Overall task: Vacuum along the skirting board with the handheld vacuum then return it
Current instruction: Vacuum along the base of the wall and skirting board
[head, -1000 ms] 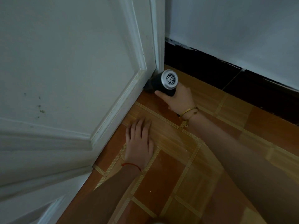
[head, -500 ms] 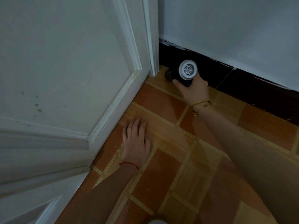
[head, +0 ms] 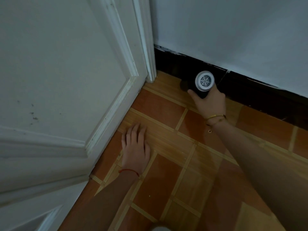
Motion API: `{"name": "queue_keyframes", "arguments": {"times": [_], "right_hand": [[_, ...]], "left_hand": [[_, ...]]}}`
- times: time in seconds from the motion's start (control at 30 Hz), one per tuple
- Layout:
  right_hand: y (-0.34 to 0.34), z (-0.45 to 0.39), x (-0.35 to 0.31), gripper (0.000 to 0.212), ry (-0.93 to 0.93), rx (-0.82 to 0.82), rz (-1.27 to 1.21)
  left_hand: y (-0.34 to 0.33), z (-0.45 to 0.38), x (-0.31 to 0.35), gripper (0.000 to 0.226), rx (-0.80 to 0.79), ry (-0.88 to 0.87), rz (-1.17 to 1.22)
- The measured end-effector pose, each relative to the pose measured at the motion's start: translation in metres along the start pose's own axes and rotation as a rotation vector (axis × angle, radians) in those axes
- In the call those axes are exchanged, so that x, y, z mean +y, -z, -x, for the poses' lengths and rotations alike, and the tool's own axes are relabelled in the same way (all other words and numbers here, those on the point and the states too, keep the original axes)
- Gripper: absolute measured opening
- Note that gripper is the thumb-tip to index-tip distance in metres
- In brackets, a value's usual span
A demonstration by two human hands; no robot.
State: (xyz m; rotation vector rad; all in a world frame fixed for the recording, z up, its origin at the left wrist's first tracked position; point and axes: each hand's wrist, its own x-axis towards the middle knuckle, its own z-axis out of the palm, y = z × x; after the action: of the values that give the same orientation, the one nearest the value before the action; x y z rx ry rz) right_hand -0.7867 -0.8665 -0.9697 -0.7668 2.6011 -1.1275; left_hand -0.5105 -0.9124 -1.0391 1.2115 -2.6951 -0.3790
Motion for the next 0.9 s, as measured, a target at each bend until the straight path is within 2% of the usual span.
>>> {"name": "queue_keyframes", "arguments": {"times": [0.2, 0.63, 0.7, 0.8, 0.9], "right_hand": [[-0.007, -0.008, -0.012, 0.073, -0.030, -0.084, -0.050], [0.085, 0.043, 0.069, 0.067, -0.213, 0.138, 0.080], [0.089, 0.048, 0.069, 0.068, -0.231, 0.144, 0.075], [0.087, 0.049, 0.061, 0.069, -0.231, 0.083, 0.055], [0.088, 0.046, 0.054, 0.067, -0.204, -0.002, 0.038]], "left_hand": [[-0.002, 0.001, -0.002, 0.049, -0.004, -0.001, -0.004], [-0.006, 0.002, 0.000, 0.050, 0.040, -0.028, -0.017], [-0.006, 0.000, 0.006, 0.049, 0.050, 0.020, -0.019], [-0.007, -0.007, 0.027, 0.049, 0.068, 0.152, 0.040], [-0.014, -0.013, 0.059, 0.053, 0.034, 0.044, 0.060]]}}
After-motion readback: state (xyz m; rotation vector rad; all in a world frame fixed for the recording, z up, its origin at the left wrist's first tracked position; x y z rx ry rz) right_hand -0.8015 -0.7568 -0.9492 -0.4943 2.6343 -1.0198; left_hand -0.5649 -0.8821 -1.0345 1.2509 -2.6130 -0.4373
